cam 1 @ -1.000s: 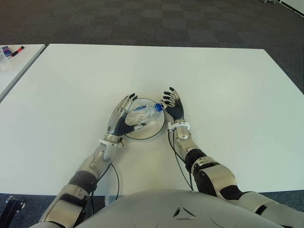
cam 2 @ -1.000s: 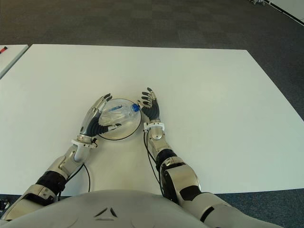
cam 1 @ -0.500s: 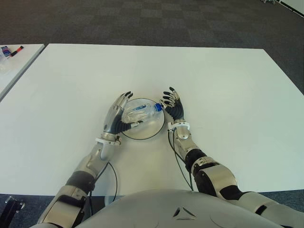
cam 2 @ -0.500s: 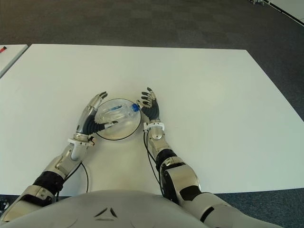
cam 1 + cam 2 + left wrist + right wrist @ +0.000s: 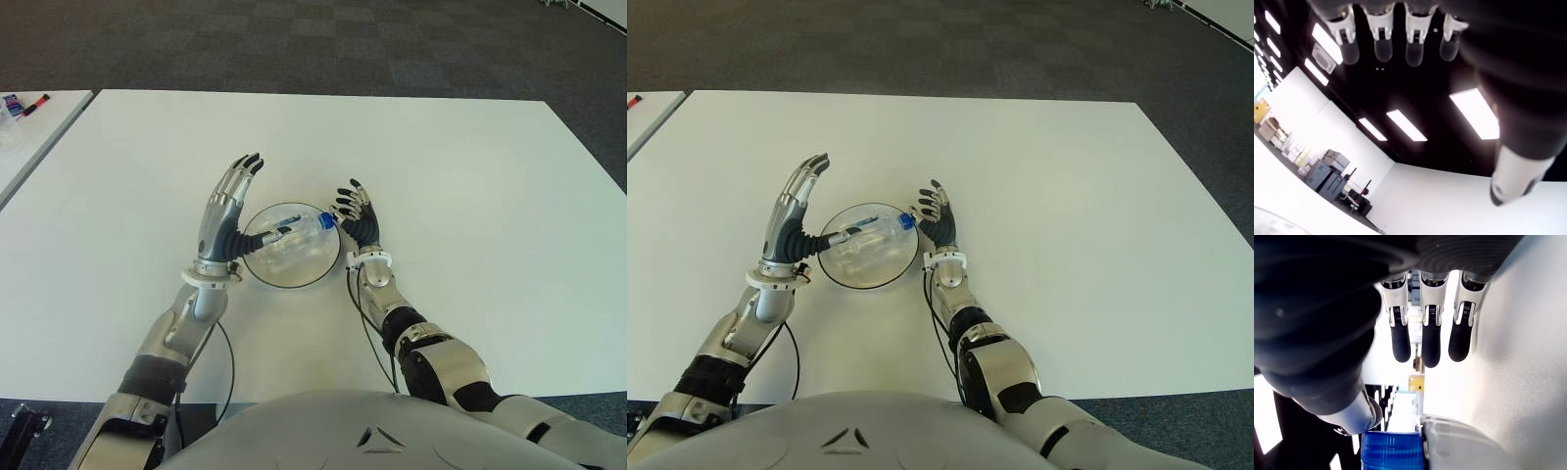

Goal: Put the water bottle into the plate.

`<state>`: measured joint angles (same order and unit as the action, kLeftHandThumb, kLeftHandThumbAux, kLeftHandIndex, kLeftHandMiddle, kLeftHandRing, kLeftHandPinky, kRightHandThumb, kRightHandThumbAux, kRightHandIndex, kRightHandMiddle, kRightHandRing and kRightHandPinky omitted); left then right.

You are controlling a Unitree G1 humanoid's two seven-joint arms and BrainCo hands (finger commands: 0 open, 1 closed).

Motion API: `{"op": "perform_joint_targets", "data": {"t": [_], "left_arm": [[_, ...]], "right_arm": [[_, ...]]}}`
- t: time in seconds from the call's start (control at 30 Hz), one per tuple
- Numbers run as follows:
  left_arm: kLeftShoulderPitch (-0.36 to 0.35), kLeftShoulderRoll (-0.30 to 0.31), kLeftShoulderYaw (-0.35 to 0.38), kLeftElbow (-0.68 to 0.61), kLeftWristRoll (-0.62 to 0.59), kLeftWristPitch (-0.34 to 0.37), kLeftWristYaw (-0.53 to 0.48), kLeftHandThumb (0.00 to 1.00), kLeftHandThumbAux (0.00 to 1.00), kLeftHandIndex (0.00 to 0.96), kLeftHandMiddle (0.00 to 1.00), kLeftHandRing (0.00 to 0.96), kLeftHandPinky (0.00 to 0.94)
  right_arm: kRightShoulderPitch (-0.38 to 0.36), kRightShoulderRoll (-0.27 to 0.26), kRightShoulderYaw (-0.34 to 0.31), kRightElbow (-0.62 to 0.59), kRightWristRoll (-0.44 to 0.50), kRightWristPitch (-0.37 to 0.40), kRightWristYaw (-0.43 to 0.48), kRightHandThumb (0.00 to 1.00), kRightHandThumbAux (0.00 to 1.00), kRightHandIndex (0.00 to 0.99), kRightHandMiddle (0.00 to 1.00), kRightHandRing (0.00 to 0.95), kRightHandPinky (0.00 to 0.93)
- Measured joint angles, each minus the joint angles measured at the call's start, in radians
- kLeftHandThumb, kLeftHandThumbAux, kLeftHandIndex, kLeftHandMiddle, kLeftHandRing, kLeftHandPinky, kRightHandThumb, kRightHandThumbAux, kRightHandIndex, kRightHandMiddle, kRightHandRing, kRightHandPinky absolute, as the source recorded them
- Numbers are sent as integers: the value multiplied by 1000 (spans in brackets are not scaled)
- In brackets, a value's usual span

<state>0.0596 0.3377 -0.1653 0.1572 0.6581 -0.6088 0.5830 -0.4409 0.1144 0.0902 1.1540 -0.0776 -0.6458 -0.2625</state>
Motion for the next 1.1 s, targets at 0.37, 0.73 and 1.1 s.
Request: {"op": "perform_joint_targets", "data": {"t": [0.37,0.73,1.1], "left_arm": [[75,8,75,-233,-31,6,-65,0,759,87,107,74,58],[83,10,131,-270,-45,1,-99,0,678,123,139,101,93],[59,12,192,-190,-96,-44,-98,0,670,153,165,132,126]], "right_arm": [[0,0,0,2,0,-1,-3,278,856,91,277,282,296],[0,0,-2,4,1,-3,1,284,846,93,290,288,296],[0,0,-1,3,1,-3,-5,278,856,92,292,293,301]]}}
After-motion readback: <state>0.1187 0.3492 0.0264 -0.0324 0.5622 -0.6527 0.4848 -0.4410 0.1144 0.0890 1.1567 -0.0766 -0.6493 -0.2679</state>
